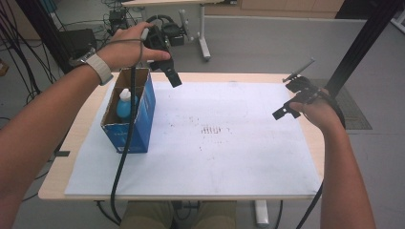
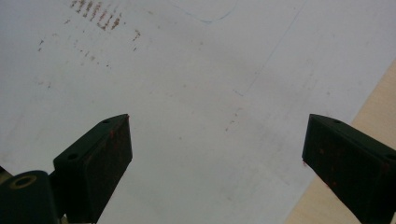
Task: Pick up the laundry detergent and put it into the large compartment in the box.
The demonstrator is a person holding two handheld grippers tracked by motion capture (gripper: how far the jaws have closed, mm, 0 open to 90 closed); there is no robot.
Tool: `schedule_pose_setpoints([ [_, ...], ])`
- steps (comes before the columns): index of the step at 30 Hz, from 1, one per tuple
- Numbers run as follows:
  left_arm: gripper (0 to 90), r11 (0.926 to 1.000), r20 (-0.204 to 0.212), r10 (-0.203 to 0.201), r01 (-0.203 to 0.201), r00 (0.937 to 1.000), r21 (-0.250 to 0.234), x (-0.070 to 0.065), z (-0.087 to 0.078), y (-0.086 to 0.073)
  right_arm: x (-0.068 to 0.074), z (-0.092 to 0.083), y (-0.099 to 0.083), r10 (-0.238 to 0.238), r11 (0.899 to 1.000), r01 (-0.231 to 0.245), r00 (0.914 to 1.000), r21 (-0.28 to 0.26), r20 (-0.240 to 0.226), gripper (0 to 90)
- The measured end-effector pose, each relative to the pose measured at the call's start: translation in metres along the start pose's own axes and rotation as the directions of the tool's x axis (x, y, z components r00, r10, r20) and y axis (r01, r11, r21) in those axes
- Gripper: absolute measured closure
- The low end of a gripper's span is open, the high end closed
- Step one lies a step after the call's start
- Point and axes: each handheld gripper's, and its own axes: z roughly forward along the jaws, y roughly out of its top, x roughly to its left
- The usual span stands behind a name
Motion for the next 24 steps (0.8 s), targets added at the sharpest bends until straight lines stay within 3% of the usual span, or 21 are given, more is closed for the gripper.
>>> schedule_pose_setpoints([
  [10, 4.8, 0.9985, 0.034, 0.052, -0.053, 0.998, 0.014, -0.005, 0.028, 0.008, 0.002, -0.002, -0.002, 0.001, 1.0, -0.001, 1.0, -0.007, -0.004, 7.9],
  [17, 5.1, 0.998, 0.056, 0.062, -0.063, 0.9965, 0.009, -0.006, 0.044, 0.009, 0.003, -0.003, -0.004, 0.003, 1.0, -0.003, 1.0, -0.008, -0.003, 7.9],
  [24, 5.3, 0.9966, 0.065, 0.08, -0.081, 0.9947, 0.017, -0.009, 0.049, 0.013, 0.004, -0.003, -0.004, 0.004, 1.0, -0.004, 1.0, -0.008, -0.001, 7.8],
])
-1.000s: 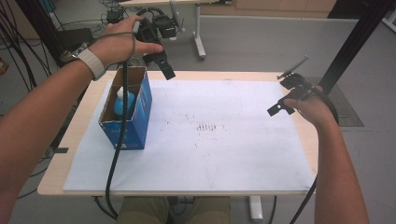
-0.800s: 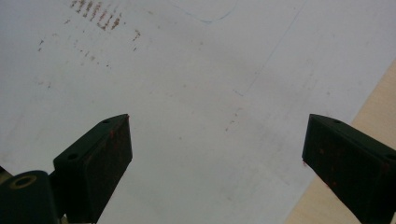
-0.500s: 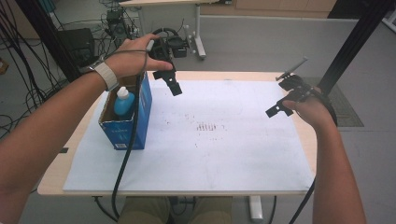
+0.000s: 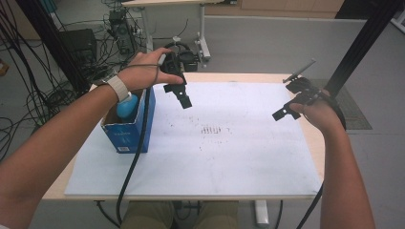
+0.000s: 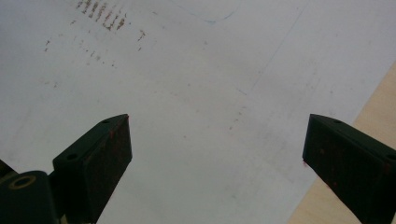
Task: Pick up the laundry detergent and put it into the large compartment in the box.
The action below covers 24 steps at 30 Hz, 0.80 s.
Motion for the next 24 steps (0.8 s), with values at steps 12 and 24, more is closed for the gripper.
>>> schedule_pose_setpoints([
  [12, 5.4, 1.0, -0.001, 0.002, -0.002, 1.0, -0.005, -0.0013, 0.0008, -0.0003, 0.0005, 0.0008, -0.0004, -0.001, 1.0, 0.001, 1.0, -0.004, -0.004, 7.8],
  [24, 5.4, 0.9999, -0.009, 0.0, 0.0, 1.0, -0.011, -0.003, 0.0001, -0.0048, 0.0019, 0.0011, 0.0005, 0.003, 1.0, -0.003, 1.0, -0.004, 0.0, 7.7],
])
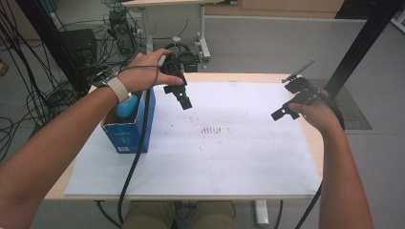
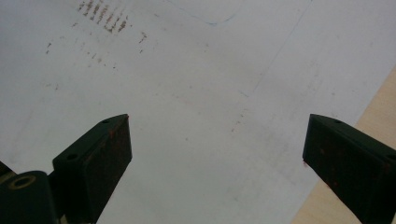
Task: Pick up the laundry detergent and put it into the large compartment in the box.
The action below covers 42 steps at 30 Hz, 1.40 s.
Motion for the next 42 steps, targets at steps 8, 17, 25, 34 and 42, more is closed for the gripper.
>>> schedule_pose_setpoints([
  [8, 5.4, 1.0, -0.002, -0.005, 0.005, 1.0, 0.005, 0.0004, 0.0024, -0.0006, 0.0007, 0.0, 0.0011, -0.001, 1.0, 0.001, 1.0, 0.0, 0.0, 7.7],
  [17, 5.5, 1.0, -0.003, -0.003, 0.003, 1.0, 0.008, -0.0001, 0.0043, 0.0011, -0.0006, 0.0002, -0.002, 0.003, 1.0, -0.003, 1.0, 0.0, 0.001, 7.7],
  [25, 5.5, 0.9998, -0.002, -0.006, 0.006, 1.0, 0.016, -0.0007, 0.0063, 0.0036, -0.0019, -0.0004, -0.0061, 0.008, 1.0, -0.008, 1.0, -0.004, 0.004, 7.7],
  [34, 5.6, 0.9998, -0.002, -0.014, 0.014, 0.9999, 0.016, 0.0009, 0.0081, 0.002, -0.0029, 0.001, -0.0066, 0.008, 1.0, -0.008, 1.0, -0.005, 0.0, 7.7],
  [42, 5.7, 0.9997, -0.002, -0.015, 0.015, 0.9999, 0.017, 0.001, 0.0084, 0.001, -0.0021, 0.0012, -0.0061, 0.006, 1.0, -0.006, 1.0, -0.005, 0.0, 7.7],
])
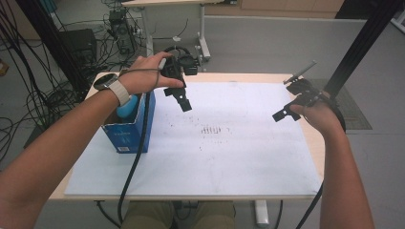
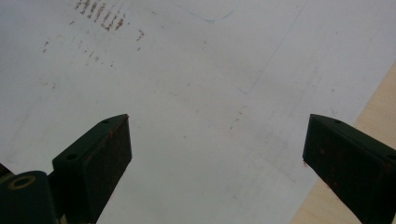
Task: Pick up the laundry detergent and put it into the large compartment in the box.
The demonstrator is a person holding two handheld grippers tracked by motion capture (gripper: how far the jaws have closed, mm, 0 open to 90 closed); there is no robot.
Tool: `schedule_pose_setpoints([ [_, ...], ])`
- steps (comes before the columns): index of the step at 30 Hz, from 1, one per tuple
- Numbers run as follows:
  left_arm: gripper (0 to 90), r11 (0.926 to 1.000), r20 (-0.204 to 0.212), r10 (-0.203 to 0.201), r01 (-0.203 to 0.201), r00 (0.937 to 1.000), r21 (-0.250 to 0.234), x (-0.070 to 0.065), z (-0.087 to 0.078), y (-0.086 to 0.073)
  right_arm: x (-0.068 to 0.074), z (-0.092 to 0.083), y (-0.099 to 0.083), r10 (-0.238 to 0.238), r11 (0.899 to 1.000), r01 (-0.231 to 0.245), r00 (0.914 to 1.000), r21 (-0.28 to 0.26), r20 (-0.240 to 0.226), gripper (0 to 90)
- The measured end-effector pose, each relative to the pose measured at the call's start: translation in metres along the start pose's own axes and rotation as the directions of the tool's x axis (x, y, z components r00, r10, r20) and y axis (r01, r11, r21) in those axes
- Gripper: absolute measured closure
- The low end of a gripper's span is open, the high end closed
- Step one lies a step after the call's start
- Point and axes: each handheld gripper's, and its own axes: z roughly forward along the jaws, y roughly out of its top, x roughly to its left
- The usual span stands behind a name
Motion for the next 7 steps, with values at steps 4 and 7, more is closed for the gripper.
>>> schedule_pose_setpoints([
  [4, 5.6, 1.0, 0.0, -0.003, 0.003, 1.0, -0.002, 0.0001, -0.0001, -0.0003, 0.0004, 0.0002, -0.0004, -0.001, 1.0, 0.001, 1.0, -0.001, 0.001, 7.7],
  [7, 5.6, 1.0, 0.001, -0.005, 0.005, 1.0, -0.004, 0.0006, 0.0003, -0.0008, -0.0003, 0.0005, -0.0008, 0.0, 1.0, 0.0, 1.0, -0.001, 0.0, 7.7],
])
